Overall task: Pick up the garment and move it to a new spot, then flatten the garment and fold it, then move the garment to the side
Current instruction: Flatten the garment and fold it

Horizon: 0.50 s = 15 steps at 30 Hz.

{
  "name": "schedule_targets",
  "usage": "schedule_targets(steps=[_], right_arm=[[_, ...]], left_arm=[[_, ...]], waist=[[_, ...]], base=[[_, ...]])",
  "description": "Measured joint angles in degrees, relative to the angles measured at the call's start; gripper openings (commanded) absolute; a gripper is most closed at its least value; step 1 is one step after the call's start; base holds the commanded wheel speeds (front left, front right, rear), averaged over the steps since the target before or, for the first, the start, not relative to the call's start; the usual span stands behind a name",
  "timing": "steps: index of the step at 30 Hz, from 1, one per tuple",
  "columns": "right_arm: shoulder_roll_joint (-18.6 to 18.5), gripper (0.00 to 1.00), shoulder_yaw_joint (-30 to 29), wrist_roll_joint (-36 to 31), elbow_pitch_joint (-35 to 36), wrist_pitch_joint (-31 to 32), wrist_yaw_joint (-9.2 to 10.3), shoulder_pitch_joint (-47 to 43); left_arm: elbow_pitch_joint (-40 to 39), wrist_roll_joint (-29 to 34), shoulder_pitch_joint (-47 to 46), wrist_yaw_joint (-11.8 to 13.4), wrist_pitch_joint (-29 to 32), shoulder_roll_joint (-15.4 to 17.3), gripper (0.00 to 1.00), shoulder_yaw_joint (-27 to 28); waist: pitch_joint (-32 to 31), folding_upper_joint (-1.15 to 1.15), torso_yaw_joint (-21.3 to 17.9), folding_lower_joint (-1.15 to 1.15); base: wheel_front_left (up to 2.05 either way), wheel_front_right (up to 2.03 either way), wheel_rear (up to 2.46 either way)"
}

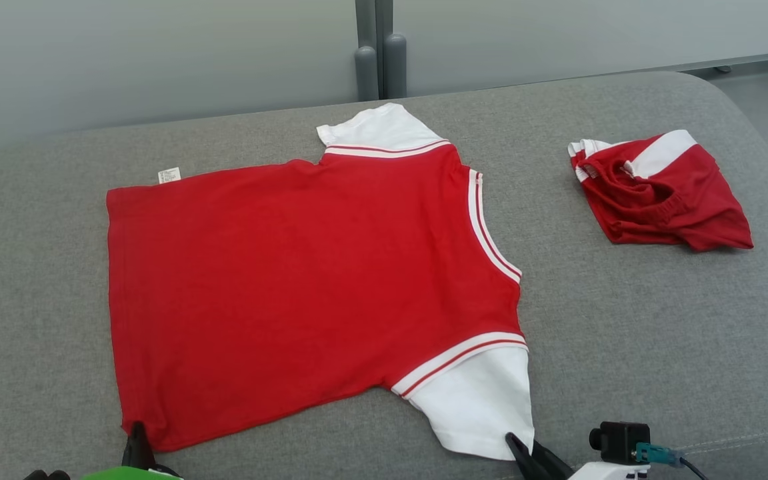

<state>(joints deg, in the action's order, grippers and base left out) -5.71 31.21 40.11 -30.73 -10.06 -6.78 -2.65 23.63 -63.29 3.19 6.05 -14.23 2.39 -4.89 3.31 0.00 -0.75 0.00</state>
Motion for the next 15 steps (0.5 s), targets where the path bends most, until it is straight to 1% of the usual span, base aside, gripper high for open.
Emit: schedule_targets(steps=[3, 4, 5, 6, 11, 15], right_arm=[[0.2, 0.24, -0.3, 1.0, -0.4, -0.1, -0.21, 0.6], [0.2, 0.18, -0.3, 1.1, -0.6, -0.1, -0.21, 0.8], [0.2, 0.05, -0.3, 1.2, -0.7, -0.1, -0.22, 1.1], [0.1, 0.0, -0.3, 1.2, -0.8, -0.1, -0.22, 1.2], [0.1, 0.0, -0.1, 1.3, -1.3, -0.5, -0.26, 1.6], [0.1, 0.0, -0.1, 3.3, -1.0, -0.5, -0.27, 1.7]], left_arm=[[0.0, 0.0, 0.0, 0.0, 0.0, 0.0, 0.0, 0.0], [0.0, 0.0, 0.0, 0.0, 0.0, 0.0, 0.0, 0.0], [0.0, 0.0, 0.0, 0.0, 0.0, 0.0, 0.0, 0.0], [0.0, 0.0, 0.0, 0.0, 0.0, 0.0, 0.0, 0.1], [0.0, 0.0, 0.0, 0.0, 0.0, 0.0, 0.0, 0.3], [-0.3, 0.1, -0.1, 0.0, 0.0, 0.0, 0.0, 0.4]], waist=[[0.2, 0.0, 0.0, 0.0], [0.3, 0.0, 0.0, 0.0], [0.3, 0.0, 0.0, 0.0], [0.4, 0.0, 0.0, 0.0], [0.5, 0.0, -0.1, 0.0], [0.5, 0.0, -0.3, 0.0]], base=[[0.0, 0.0, 0.0], [0.0, 0.0, 0.0], [0.0, 0.0, 0.0], [0.0, 0.0, 0.0], [0.0, 0.0, 0.0], [0.0, 0.0, 0.0]])
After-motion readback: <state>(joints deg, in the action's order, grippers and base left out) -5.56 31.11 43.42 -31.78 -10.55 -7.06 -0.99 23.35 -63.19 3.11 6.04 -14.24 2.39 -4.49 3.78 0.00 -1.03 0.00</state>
